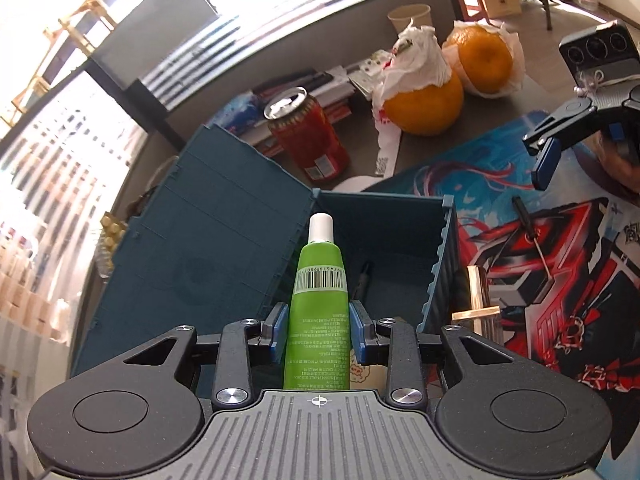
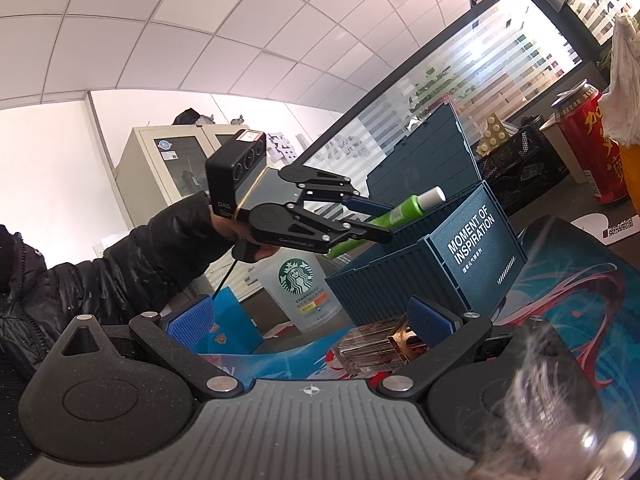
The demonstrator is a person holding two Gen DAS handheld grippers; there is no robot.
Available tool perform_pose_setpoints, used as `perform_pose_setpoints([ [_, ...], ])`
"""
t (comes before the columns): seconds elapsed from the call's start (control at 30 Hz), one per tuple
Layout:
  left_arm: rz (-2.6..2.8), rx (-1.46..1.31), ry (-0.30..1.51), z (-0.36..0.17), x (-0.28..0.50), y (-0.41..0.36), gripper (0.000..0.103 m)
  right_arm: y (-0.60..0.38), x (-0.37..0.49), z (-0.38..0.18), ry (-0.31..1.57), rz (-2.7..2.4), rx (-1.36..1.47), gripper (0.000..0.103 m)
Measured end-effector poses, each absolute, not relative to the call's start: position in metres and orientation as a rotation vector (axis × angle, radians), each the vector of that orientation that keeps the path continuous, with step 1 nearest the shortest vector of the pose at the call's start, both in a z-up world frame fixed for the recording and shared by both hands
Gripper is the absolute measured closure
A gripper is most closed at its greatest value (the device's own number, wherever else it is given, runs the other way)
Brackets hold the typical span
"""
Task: Organize rigid objects
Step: 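Lift the green tube upright and carry it over the box, then lower the green tube into the box and open the left gripper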
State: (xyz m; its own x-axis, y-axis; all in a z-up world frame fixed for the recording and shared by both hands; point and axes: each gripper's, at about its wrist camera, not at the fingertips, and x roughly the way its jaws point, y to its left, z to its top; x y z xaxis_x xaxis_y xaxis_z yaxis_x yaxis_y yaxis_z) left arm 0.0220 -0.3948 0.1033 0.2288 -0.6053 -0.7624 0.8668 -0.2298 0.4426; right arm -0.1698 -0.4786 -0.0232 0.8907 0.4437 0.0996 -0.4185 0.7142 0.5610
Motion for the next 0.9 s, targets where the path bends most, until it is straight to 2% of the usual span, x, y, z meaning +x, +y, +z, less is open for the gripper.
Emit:
perform_pose_setpoints([
  [0.53, -1.472, 1.137, 0.438, 0.076, 0.053, -0.411, 0.072, -0.479, -0.171, -0.023, 0.042, 0.478, 0.610, 0.000],
  [0.9, -1.476, 1.141, 0.427, 0.076, 0.050, -0.415, 0.070, -0.477, -0.170, -0.023, 0.040, 0.481, 0.607, 0.000],
])
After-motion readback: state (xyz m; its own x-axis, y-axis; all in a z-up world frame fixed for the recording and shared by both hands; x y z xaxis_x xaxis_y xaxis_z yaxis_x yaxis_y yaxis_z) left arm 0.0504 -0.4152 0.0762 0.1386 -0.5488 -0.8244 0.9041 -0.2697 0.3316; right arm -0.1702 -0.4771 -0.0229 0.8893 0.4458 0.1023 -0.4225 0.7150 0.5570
